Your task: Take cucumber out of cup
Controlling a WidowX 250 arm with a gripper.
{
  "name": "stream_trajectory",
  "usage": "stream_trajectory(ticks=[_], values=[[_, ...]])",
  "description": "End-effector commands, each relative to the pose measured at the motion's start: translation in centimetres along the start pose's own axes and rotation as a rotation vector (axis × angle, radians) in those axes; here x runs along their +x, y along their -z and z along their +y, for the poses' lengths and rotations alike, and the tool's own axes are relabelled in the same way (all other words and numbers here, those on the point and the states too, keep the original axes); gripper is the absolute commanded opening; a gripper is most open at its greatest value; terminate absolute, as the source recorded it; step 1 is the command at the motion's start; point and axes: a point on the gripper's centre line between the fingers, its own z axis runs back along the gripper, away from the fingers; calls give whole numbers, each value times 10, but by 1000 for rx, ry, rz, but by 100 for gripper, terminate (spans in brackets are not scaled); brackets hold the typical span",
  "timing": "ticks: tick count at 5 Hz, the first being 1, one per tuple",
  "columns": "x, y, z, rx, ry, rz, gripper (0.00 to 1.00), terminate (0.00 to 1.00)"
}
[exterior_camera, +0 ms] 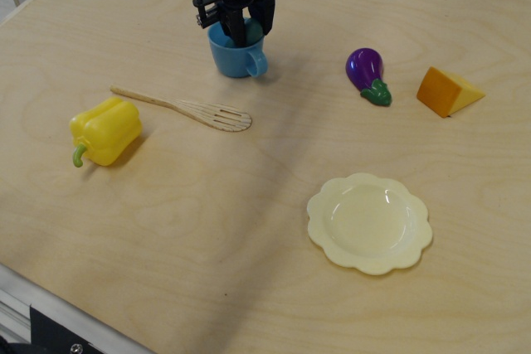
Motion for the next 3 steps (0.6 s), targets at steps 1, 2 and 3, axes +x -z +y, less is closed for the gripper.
stream_trajectory(ticks=[1, 2, 3], values=[[28, -52, -9, -73, -5, -74, 0, 0], [34, -76, -6, -84, -3, -114, 0, 0], [32, -92, -3, -118, 11, -111, 0, 0]])
